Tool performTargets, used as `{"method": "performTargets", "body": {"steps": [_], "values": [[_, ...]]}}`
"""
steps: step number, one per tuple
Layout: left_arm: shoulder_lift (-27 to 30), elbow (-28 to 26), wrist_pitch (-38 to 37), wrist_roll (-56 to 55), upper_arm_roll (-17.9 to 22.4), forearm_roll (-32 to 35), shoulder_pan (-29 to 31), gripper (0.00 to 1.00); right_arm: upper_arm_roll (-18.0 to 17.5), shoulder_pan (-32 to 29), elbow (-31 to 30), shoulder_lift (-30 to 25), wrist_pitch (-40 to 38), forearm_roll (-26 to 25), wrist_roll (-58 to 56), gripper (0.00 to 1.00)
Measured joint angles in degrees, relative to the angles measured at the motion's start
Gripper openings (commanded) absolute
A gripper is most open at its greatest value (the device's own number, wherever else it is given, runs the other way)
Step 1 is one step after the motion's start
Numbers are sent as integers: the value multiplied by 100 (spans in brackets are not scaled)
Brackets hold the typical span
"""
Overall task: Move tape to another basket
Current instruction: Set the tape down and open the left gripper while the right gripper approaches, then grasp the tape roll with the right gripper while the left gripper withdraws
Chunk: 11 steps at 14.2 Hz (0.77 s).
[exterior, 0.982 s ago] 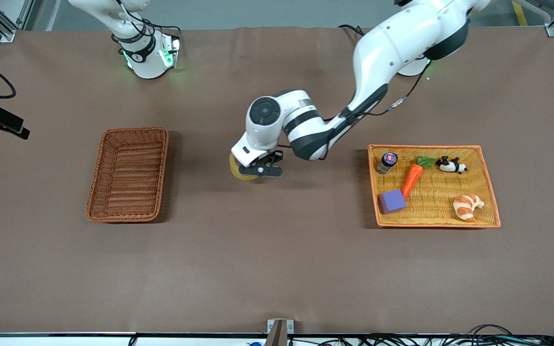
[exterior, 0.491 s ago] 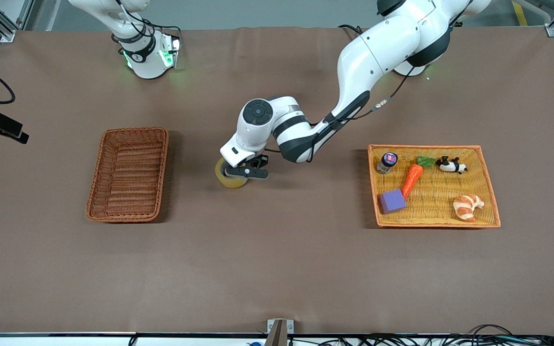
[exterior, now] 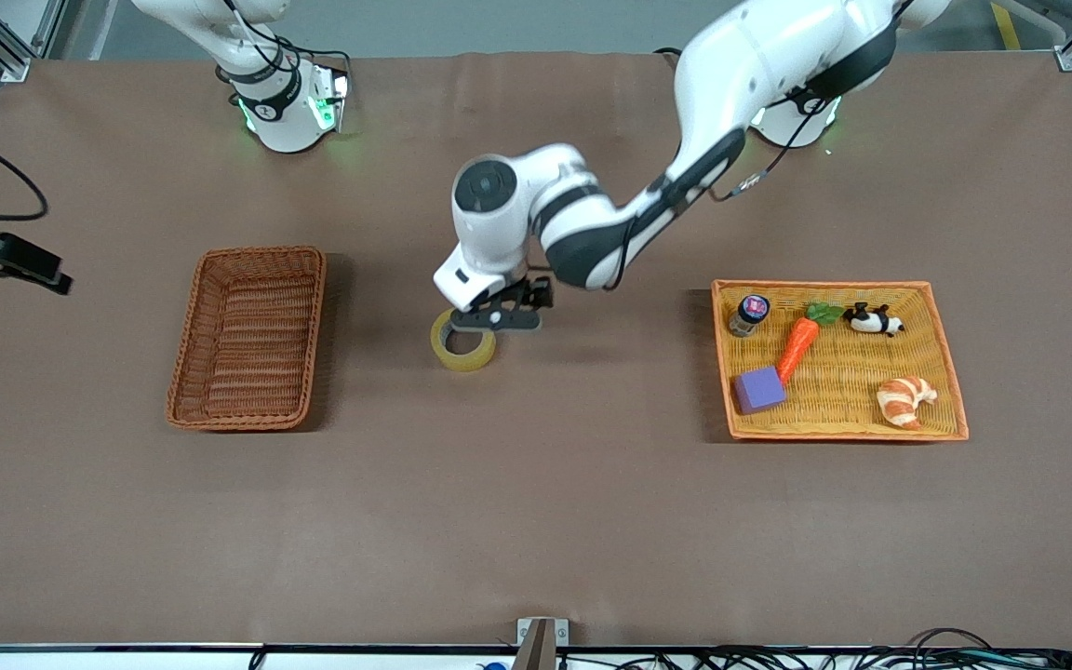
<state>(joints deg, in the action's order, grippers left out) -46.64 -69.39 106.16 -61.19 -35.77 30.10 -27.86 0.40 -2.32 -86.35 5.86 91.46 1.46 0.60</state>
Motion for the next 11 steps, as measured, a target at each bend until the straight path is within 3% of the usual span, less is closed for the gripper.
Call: {"method": "performTargets", "body": {"steps": [4,7,11], "values": [[1200,-418,-700,294,223,-181,343,99,-57,903,-559,312,854,21,214,100],[1880,-737,-877,1169,439,-857,941,94,-73,1735,-1215,578,1829,32,974,100],[2532,-813,-916,2170,539,-1555,1944,95,-74,2739,-1423,1349,2716,33,1791,100]]}}
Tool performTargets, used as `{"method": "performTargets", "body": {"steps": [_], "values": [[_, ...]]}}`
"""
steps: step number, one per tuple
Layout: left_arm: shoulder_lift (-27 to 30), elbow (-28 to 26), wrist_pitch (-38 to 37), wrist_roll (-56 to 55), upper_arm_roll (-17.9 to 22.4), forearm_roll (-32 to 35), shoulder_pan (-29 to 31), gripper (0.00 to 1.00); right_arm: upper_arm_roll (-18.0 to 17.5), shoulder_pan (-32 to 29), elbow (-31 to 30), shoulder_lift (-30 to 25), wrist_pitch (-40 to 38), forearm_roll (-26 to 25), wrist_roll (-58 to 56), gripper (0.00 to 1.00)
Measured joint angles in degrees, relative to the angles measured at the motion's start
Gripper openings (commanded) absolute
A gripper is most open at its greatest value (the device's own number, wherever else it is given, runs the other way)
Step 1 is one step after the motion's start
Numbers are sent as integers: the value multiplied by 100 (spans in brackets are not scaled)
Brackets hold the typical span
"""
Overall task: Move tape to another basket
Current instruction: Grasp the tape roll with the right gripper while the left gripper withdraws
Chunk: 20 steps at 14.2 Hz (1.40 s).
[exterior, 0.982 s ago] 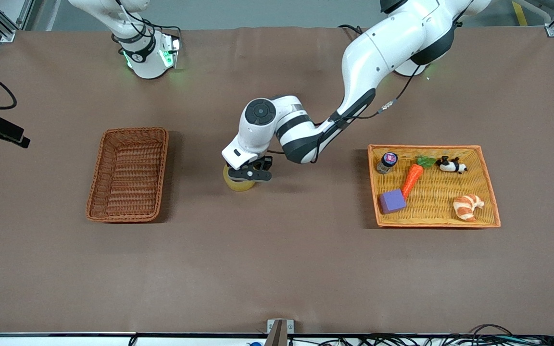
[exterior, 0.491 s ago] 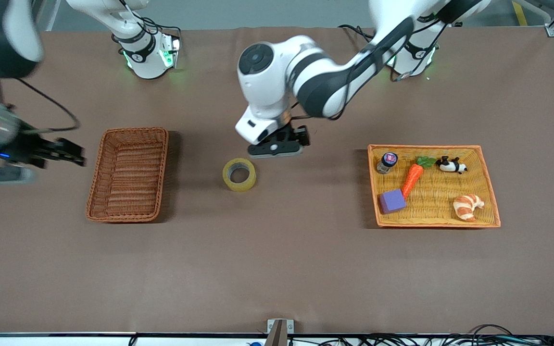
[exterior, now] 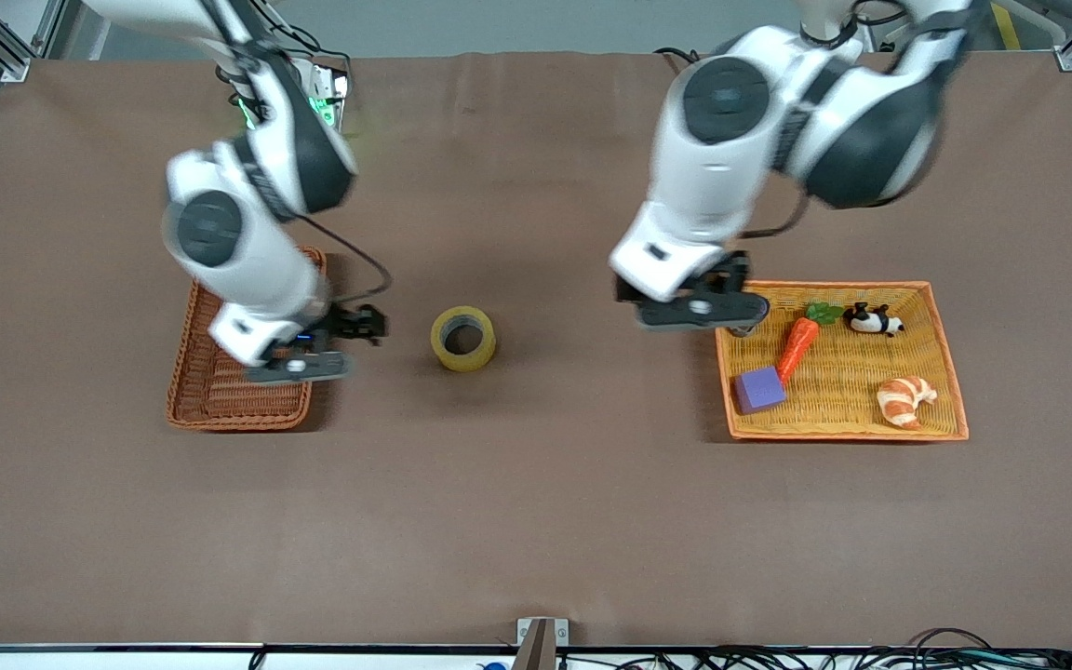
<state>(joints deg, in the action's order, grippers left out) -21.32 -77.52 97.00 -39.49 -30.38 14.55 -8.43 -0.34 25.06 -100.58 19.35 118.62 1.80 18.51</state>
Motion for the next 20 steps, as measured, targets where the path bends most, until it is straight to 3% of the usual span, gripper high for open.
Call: {"method": "performTargets", "body": {"steps": [2,6,9,14,18,20], "values": [[326,-7,-2,468,201,-398,345,95,6,310,-9,434,347,0,134,100],[990,-47,-162,1781,1555,-1358,307,96,21,603,-8,1095,843,-8,173,100],[1365,-142,-479,2657,2174,-1604,301,96,35,677,-13,1293,965,-56,173,100],[2066,-1090,-542,3056,2806,-1611,258,96,36,802,-317,1317,1336,-68,172,100],[2337,-1681,-404,3552,2943,-1611,282,96,36,989,-395,1416,1410,-79,172,99],[2362,-1785,-255,3594,2946,-1609,286,98,40,1006,-401,1462,1449,-86,172,92]]}}
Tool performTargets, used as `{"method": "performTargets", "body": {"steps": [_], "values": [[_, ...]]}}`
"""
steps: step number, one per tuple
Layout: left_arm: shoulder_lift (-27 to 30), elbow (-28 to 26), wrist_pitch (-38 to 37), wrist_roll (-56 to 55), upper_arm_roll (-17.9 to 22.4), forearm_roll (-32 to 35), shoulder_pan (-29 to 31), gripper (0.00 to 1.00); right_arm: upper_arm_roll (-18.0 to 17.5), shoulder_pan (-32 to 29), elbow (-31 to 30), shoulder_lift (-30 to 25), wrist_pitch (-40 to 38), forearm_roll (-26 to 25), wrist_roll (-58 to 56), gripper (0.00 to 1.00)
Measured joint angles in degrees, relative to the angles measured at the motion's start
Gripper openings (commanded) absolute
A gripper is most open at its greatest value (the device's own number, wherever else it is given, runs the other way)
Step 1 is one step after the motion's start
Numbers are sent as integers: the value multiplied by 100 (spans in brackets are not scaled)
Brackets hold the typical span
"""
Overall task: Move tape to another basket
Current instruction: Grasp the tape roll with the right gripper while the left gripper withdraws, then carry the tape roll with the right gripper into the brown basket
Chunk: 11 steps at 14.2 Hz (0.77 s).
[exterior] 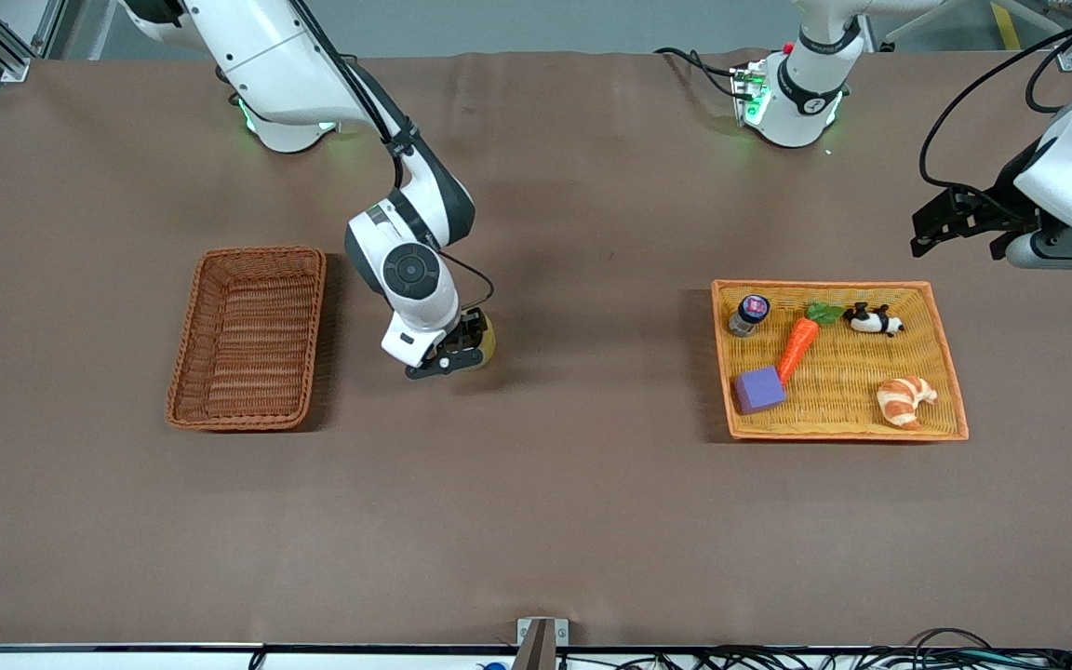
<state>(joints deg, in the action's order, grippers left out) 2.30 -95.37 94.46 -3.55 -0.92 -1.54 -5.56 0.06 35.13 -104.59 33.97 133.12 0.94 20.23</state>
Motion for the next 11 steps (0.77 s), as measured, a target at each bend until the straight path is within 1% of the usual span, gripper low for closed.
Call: {"method": "performTargets", "body": {"steps": [1,2,4,5,6,7,11], "values": [[-1,-31,109,2,1,0,12,98,7,0,-3,25,23,-7,0,81],[-2,-56,184,4,2,0,25,98,15,0,-5,52,48,-34,-1,66],[-16,-90,295,5,5,0,40,98,41,0,-17,98,63,-131,-1,42],[-25,-98,340,5,5,0,40,98,50,0,-19,108,65,-144,-1,27],[-32,-102,361,5,5,0,40,98,52,0,-19,108,66,-152,-1,10],[-35,-105,375,5,5,0,40,98,52,0,-19,108,66,-159,-1,0],[-36,-109,396,5,5,0,40,98,153,-14,27,50,-208,-177,18,0]]}}
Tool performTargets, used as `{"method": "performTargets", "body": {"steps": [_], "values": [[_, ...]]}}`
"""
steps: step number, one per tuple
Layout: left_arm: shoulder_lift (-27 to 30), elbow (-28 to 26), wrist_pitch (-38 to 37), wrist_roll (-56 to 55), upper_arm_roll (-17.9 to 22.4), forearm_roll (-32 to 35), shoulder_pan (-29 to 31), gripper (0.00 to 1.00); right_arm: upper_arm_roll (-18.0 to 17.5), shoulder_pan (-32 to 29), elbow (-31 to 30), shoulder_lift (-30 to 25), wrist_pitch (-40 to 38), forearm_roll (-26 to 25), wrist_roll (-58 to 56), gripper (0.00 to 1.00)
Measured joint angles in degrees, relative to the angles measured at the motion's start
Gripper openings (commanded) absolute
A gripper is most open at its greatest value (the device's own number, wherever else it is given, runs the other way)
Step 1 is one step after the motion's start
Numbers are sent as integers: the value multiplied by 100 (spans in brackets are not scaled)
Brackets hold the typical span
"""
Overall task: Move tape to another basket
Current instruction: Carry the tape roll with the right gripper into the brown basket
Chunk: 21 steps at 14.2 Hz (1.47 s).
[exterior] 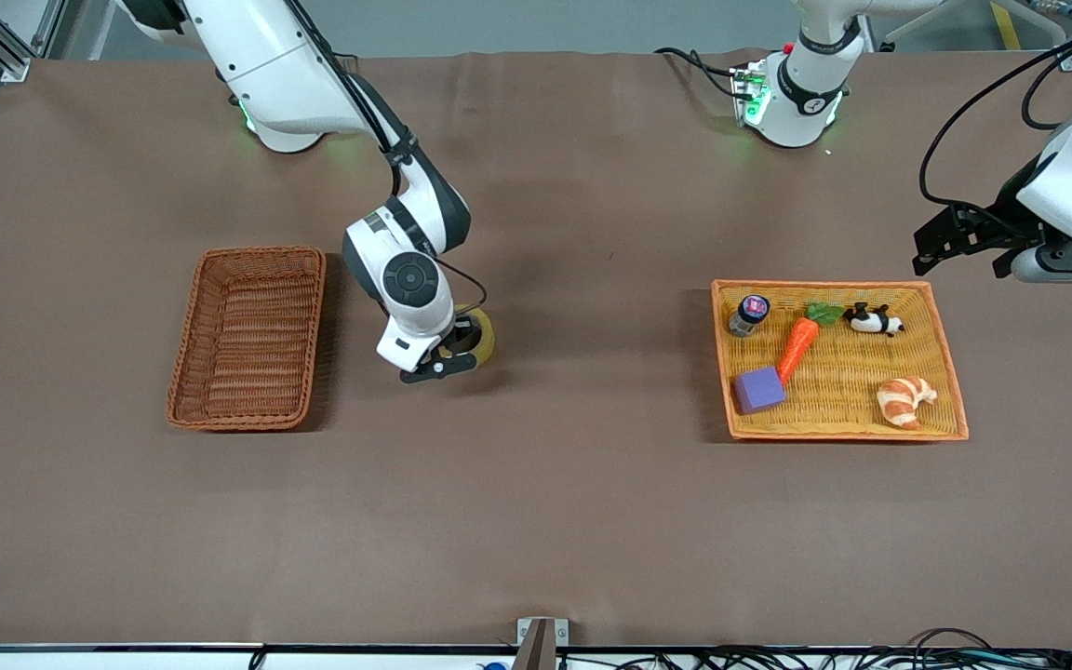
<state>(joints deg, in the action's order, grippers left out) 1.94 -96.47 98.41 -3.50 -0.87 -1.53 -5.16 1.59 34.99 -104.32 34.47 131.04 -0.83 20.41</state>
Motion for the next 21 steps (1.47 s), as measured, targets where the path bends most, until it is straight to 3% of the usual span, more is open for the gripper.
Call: {"method": "performTargets", "body": {"steps": [5,8,11,15,21], "values": [[-45,-12,58,0,0,0,0,99,167,-208,112,-654,-782,-14,263,0],[-66,-15,68,0,-2,0,-2,100,216,-956,134,-1446,-1469,-55,255,0],[-66,-12,89,0,-10,0,-5,100,234,-1887,-74,-1920,-1698,-513,-19,0],[-82,-8,113,0,-13,0,-4,100,236,-2849,-692,-1955,-1196,-612,-803,0],[-256,213,140,0,-8,0,-1,100,230,-3303,-2094,-1963,438,-616,-1284,1]]}}
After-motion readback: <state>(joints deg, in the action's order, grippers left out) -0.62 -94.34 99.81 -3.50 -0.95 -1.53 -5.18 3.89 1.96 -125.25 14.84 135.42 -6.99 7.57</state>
